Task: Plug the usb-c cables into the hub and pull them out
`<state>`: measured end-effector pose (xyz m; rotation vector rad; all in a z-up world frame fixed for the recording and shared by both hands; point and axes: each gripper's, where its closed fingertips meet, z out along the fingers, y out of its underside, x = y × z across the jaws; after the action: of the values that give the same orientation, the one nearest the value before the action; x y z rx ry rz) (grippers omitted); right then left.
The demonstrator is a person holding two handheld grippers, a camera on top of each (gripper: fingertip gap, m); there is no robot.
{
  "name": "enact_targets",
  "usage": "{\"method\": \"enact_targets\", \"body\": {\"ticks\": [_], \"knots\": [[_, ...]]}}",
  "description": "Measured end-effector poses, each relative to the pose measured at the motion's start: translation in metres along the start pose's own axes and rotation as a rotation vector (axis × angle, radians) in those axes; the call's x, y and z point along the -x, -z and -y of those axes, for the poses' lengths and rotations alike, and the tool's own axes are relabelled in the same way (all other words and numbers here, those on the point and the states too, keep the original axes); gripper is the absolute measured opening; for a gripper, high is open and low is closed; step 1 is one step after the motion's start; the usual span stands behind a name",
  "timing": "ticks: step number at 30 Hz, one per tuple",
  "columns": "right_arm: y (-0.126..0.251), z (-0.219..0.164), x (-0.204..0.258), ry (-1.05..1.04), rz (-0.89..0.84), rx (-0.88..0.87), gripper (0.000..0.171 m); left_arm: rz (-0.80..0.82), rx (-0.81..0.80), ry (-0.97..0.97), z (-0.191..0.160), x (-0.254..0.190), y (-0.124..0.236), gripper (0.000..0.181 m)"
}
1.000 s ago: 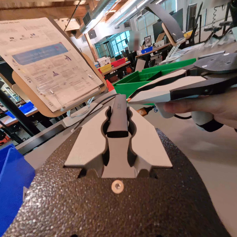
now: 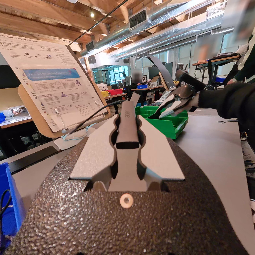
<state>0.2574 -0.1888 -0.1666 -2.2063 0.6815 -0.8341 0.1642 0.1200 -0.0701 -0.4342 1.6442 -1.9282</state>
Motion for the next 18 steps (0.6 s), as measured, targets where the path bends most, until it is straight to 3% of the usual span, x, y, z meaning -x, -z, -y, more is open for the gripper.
{"method": "enact_targets", "body": {"ticks": [2, 4, 6, 8, 10, 13, 18], "knots": [[0.015, 0.023, -0.009, -0.073, -0.059, -0.102, 0.060, -0.017, -0.003, 0.011, -0.001, 0.000, 0.000, 0.021], [0.037, 0.066, 0.005, -0.135, -0.014, -0.308, 0.063, -0.065, -0.024, 0.038, -0.001, -0.004, 0.000, 0.021], [0.064, 0.116, 0.054, -0.232, 0.220, -0.553, 0.059, -0.156, -0.065, 0.074, 0.001, -0.014, 0.000, 0.021], [0.083, 0.149, 0.109, -0.386, 0.497, -0.684, 0.062, -0.265, -0.120, 0.132, 0.005, -0.026, 0.003, 0.021], [0.085, 0.164, 0.160, -0.411, 0.643, -0.735, 0.063, -0.386, -0.191, 0.215, 0.011, -0.039, 0.008, 0.021], [0.077, 0.174, 0.223, -0.287, 0.673, -0.783, 0.068, -0.556, -0.230, 0.328, 0.013, -0.056, 0.015, 0.022], [0.067, 0.186, 0.258, -0.299, 0.753, -0.800, 0.063, -0.704, -0.156, 0.284, -0.003, -0.081, 0.021, 0.021]]}}
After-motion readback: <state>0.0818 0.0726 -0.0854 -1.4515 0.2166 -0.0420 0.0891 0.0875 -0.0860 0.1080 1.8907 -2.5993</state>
